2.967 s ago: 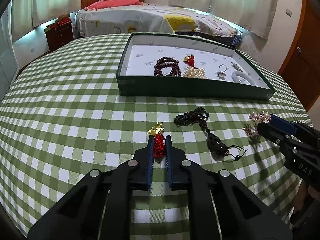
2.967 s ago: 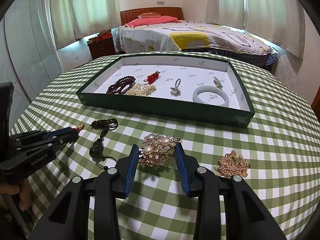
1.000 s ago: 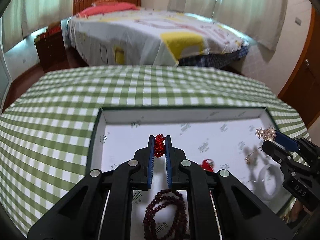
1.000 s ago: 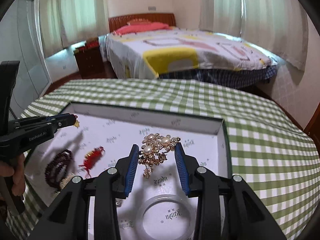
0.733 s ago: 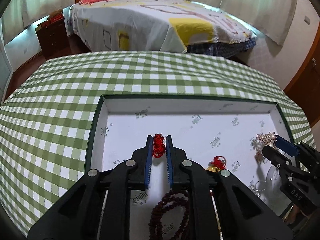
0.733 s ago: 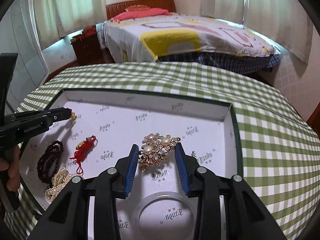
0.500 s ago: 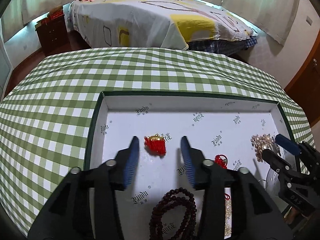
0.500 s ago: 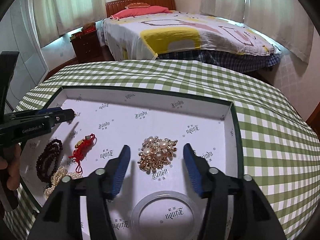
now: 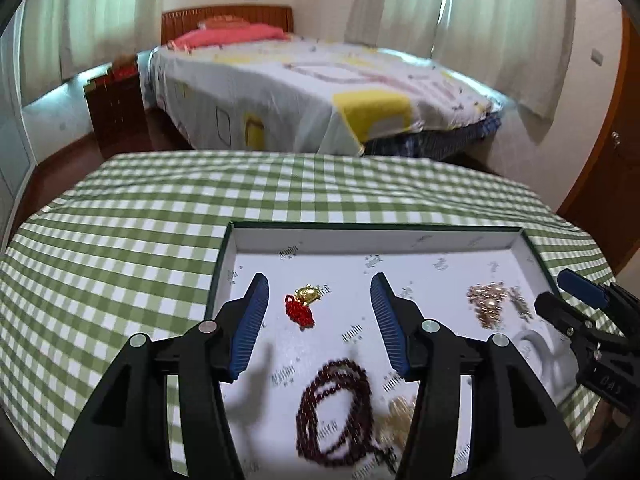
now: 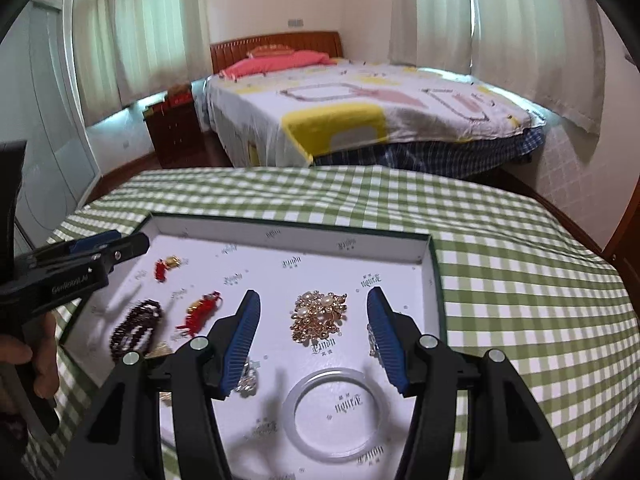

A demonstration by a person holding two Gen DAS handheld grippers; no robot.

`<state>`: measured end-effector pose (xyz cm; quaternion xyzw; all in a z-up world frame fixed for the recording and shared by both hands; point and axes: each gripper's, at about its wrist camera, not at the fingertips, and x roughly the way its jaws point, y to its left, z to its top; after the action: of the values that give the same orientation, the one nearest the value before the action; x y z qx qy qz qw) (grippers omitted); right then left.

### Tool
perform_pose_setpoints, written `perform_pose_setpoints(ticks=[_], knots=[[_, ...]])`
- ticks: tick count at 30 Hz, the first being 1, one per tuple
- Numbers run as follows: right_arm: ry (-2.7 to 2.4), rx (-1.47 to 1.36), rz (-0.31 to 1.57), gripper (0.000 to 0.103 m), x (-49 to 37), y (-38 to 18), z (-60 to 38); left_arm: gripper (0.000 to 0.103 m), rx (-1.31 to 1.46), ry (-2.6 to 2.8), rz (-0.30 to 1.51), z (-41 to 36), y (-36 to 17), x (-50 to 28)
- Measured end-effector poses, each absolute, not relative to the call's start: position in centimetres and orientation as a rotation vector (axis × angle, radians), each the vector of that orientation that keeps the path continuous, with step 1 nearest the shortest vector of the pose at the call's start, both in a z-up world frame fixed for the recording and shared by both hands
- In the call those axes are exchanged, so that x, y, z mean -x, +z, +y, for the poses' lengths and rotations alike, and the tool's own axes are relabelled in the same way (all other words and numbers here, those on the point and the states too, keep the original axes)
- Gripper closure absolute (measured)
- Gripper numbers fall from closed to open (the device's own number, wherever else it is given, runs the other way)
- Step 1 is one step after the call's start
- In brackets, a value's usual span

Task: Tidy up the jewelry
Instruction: 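Withdraw both tools from the box toward the remaining jewelry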

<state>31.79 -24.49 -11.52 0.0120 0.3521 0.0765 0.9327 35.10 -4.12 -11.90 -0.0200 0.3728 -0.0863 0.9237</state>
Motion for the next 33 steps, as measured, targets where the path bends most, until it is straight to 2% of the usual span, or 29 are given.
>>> perform_pose_setpoints(ticks=[14, 33], knots=[[0.082, -0.024, 0.667, 0.048, -23.4, -11.0, -25.6, 0.051, 0.073, -0.169, 0.675, -3.1, -10.1, -24.3], [0.047, -0.065, 0.811, 0.048, -16.9, -17.3, -26.3, 0.051, 0.051, -0.156, 0.772, -3.5, -14.9, -16.3]])
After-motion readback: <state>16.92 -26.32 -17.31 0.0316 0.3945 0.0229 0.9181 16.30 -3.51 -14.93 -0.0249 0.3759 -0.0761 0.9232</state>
